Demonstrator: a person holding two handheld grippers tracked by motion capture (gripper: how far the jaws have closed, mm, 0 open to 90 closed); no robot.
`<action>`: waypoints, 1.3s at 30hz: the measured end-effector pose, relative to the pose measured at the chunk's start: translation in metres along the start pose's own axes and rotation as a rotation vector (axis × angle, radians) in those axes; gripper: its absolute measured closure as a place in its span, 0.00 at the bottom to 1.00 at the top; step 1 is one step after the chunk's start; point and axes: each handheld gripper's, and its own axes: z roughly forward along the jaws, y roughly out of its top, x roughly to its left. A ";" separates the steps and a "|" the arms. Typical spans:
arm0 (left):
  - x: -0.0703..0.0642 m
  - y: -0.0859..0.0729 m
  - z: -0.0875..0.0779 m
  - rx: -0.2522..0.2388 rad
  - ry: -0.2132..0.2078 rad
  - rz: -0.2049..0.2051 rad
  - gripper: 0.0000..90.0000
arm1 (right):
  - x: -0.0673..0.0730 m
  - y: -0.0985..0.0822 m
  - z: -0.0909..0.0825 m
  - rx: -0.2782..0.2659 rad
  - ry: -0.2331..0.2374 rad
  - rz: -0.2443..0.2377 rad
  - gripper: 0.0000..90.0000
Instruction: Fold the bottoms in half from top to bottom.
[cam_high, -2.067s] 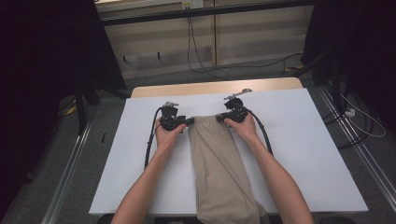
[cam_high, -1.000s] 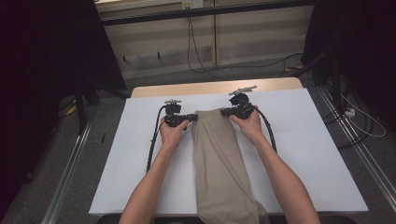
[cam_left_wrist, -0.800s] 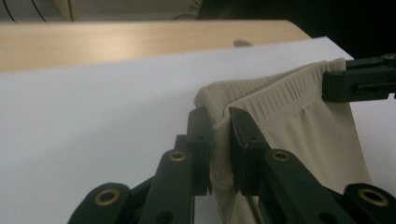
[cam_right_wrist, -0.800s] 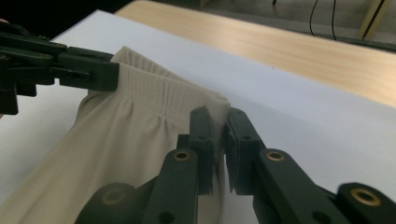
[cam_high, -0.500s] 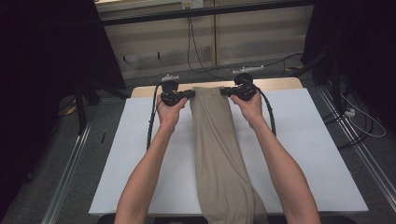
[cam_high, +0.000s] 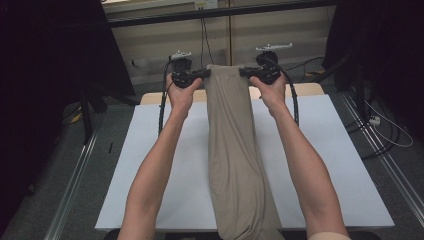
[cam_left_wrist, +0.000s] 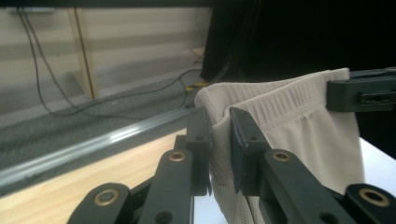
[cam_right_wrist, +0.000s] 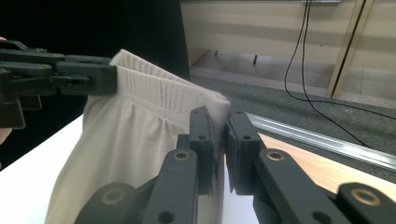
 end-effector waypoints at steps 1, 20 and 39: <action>-0.004 -0.005 -0.003 0.015 -0.010 0.021 0.88 | -0.001 -0.006 -0.003 0.004 0.010 0.011 0.92; -0.072 -0.046 -0.097 -0.002 -0.175 0.148 0.87 | 0.043 -0.060 -0.094 -0.020 0.183 -0.044 0.92; -0.137 -0.156 -0.142 0.171 -0.353 0.258 0.86 | 0.085 -0.177 -0.165 0.122 0.265 -0.082 0.91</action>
